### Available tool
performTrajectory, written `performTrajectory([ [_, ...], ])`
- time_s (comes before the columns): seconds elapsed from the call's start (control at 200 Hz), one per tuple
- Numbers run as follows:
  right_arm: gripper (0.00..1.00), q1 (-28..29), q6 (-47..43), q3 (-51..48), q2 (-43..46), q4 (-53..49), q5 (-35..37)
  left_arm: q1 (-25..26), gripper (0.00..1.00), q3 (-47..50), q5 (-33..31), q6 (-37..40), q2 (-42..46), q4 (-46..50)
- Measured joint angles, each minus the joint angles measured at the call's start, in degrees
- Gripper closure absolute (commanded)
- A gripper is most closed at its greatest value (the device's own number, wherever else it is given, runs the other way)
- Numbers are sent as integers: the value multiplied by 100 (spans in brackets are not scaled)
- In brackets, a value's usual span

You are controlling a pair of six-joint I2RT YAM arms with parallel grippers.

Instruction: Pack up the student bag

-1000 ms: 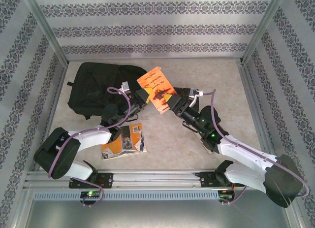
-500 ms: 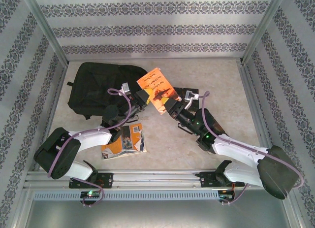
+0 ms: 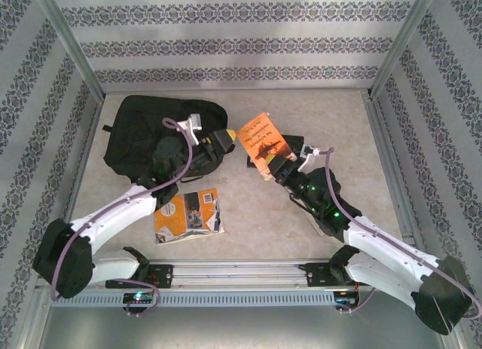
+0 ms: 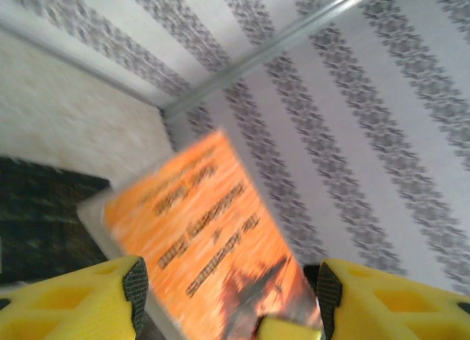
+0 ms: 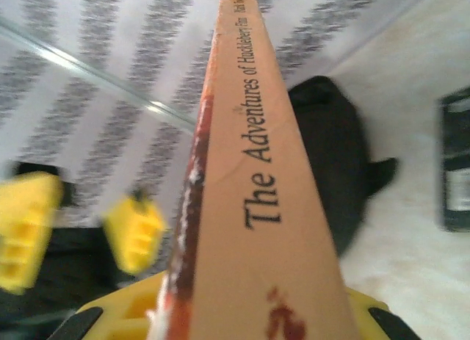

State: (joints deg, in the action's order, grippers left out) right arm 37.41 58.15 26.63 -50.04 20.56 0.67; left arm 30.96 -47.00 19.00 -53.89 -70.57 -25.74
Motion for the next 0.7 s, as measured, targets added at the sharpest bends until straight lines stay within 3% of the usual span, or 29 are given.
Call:
performTrajectory([
  [0.155, 100, -94, -424, 76, 94, -1246, 155, -33, 35, -1609, -752, 1679, -369, 2157],
  [0.355, 100, -208, -855, 254, 87, -2306, 164, -33, 27, -3209, -1731, 3351, -1823, 3995],
  [0.52, 100, -365, -1021, 234, 256, -2509, 31, -63, 25, -3718, -2098, 4166, -2861, 4868],
  [0.7, 100, -656, -1043, 116, 549, -2490, -188, -282, 30, -3729, -2168, 4476, -3392, 5213],
])
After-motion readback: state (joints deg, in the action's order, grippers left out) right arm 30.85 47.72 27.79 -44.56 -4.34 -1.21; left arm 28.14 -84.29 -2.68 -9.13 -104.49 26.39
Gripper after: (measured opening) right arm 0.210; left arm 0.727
